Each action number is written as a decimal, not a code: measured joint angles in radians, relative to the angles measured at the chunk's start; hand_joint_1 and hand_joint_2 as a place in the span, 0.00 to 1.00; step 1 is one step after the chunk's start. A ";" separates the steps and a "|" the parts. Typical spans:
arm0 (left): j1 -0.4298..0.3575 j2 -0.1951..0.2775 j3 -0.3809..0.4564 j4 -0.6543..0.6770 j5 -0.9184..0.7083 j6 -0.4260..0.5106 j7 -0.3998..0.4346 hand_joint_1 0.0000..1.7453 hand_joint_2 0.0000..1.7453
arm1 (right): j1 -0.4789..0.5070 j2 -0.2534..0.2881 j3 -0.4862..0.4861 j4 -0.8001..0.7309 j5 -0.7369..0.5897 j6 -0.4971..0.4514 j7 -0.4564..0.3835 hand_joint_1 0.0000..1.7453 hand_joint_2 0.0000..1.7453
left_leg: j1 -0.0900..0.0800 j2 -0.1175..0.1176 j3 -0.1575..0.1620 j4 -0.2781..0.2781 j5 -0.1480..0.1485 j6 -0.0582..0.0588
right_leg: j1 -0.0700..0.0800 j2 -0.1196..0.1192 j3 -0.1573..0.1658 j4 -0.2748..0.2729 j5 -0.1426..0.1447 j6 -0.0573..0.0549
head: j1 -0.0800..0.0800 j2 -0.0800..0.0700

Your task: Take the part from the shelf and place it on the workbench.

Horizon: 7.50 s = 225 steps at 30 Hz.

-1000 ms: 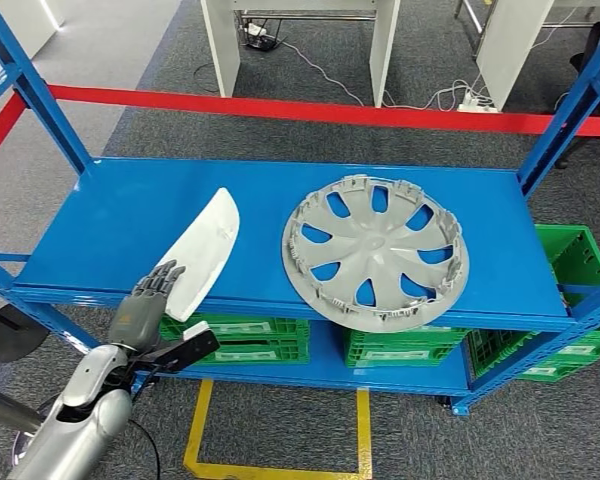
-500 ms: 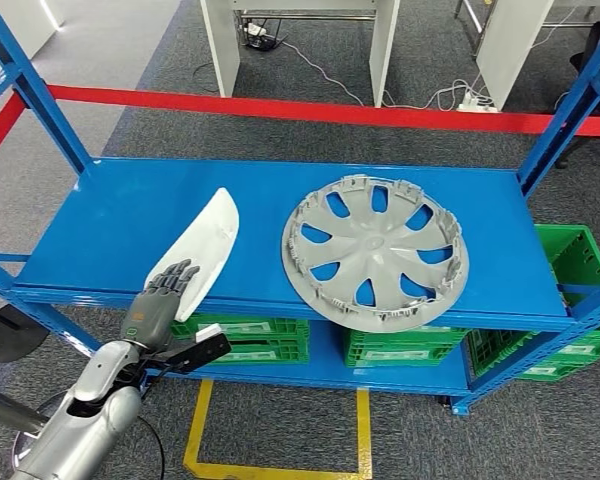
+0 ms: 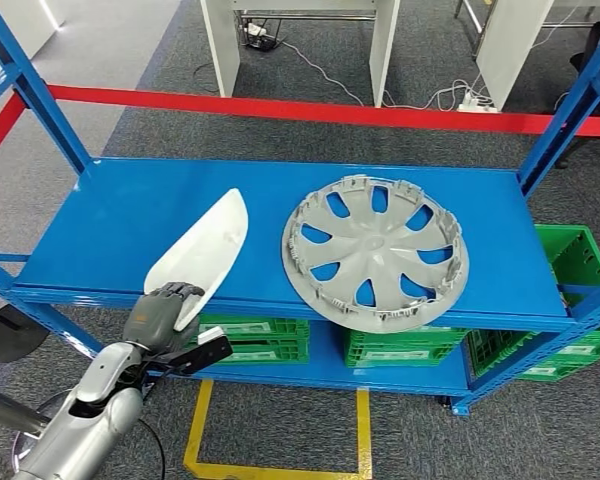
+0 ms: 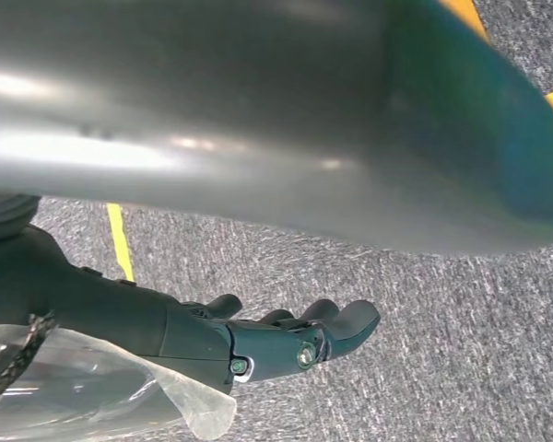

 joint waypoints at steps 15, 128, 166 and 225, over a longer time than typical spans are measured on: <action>0.003 -0.002 0.036 -0.026 -0.002 0.058 0.002 1.00 1.00 | 0.000 0.000 0.000 0.000 -0.038 -0.002 -0.001 0.00 0.00 | 0.000 0.000 0.000 0.000 0.000 0.000 | 0.000 0.000 0.001 0.000 0.000 0.000 | 0.000 0.000; 0.140 0.110 0.292 -0.543 -0.186 0.383 0.098 0.82 1.00 | 0.006 0.083 0.000 -0.121 -0.176 0.039 0.067 0.00 0.00 | -0.006 0.014 0.005 0.025 -0.014 0.022 | 0.013 -0.002 -0.089 0.016 0.074 -0.019 | 0.004 0.000; 0.280 0.137 0.442 -0.576 -0.097 0.377 0.082 0.82 1.00 | -0.004 0.089 0.000 -0.098 -0.103 0.003 0.055 0.00 0.00 | 0.001 0.018 -0.047 -0.042 0.077 0.035 | 0.007 -0.008 -0.132 0.139 -0.075 0.022 | 0.003 0.000; 0.341 0.159 0.517 -0.582 -0.024 0.394 0.034 0.82 1.00 | -0.013 0.089 0.000 -0.066 -0.070 -0.012 0.020 0.00 0.00 | 0.012 0.009 -0.041 -0.010 0.057 0.012 | 0.008 -0.014 -0.055 -0.004 0.028 0.023 | -0.003 0.000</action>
